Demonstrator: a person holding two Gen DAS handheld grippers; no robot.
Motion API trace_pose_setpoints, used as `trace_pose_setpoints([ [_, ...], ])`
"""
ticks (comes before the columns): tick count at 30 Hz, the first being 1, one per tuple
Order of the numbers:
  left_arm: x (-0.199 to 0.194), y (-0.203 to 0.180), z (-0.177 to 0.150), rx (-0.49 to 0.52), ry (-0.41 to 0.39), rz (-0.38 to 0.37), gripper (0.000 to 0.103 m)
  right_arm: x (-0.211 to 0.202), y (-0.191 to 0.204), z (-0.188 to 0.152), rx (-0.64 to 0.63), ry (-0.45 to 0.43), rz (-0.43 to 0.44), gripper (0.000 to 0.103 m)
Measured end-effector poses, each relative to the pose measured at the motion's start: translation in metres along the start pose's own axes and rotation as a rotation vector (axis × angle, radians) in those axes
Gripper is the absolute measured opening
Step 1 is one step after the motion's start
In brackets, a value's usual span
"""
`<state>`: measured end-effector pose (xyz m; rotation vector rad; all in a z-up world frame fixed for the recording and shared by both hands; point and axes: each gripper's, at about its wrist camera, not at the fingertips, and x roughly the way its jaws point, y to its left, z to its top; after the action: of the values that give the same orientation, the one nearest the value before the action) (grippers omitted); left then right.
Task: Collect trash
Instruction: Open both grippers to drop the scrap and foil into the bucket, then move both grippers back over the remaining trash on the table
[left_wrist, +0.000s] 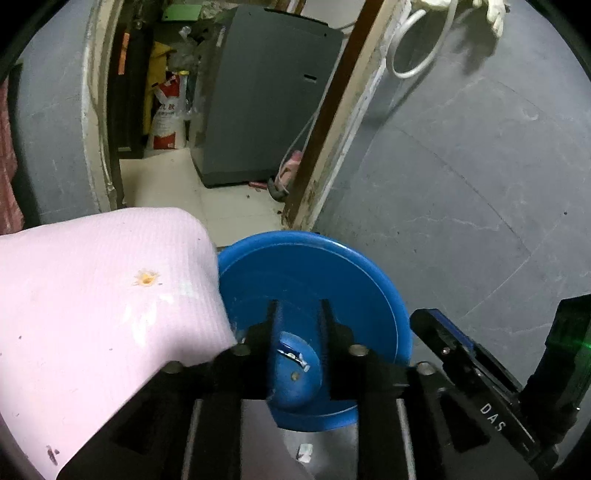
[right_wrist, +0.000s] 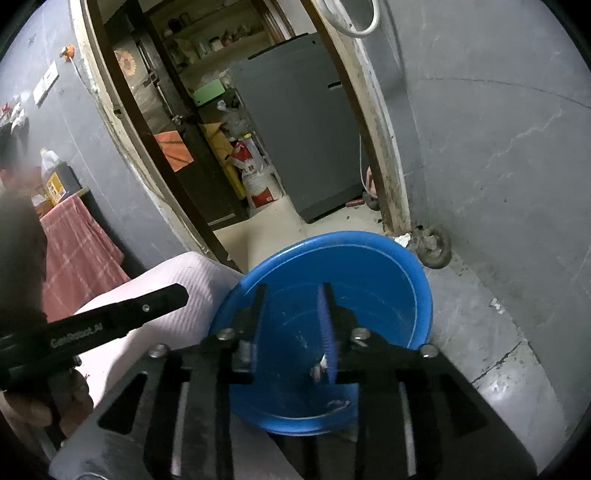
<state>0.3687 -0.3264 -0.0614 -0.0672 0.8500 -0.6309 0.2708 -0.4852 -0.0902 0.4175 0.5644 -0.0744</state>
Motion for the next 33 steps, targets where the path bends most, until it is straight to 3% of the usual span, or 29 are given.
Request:
trace_pose_setpoints([
  [6,-0.034,0.01,0.0,-0.036,-0.082,0.001,0.04,-0.02,0.014,0.009,-0.052,-0.059,-0.009,0.055],
  [13,-0.096,0.027,0.0,-0.074,-0.211,0.048,0.082,-0.054,0.047,0.022,-0.119,-0.147,0.002,0.082],
  [18,-0.139,0.044,-0.005,-0.083,-0.287,0.104,0.086,-0.076,0.077,0.026,-0.149,-0.202,0.04,0.101],
  [21,-0.167,0.051,-0.013,-0.082,-0.348,0.148,0.095,-0.086,0.095,0.025,-0.156,-0.228,0.07,0.103],
  [33,-0.267,0.075,-0.056,-0.073,-0.549,0.286,0.101,-0.127,0.173,0.006,-0.232,-0.333,0.165,0.103],
])
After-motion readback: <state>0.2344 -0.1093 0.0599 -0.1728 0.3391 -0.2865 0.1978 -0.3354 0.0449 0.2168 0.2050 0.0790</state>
